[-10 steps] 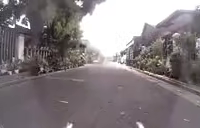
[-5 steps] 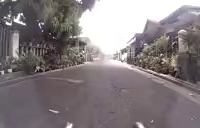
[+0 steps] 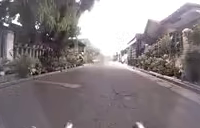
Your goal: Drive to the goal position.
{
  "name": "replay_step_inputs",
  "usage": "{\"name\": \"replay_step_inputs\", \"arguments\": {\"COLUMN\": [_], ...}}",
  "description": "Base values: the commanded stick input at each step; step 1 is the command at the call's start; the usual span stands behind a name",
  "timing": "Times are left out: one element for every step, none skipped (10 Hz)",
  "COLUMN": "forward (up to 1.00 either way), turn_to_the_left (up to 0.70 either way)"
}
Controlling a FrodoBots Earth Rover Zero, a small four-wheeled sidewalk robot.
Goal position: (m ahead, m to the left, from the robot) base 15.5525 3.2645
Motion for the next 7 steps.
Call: {"name": "replay_step_inputs", "arguments": {"forward": [0.7,0.7,0.7,0.7,0.7,0.7,0.7], "turn_to_the_left": [0.0,0.0,0.0,0.0,0.0,0.0,-0.01]}}
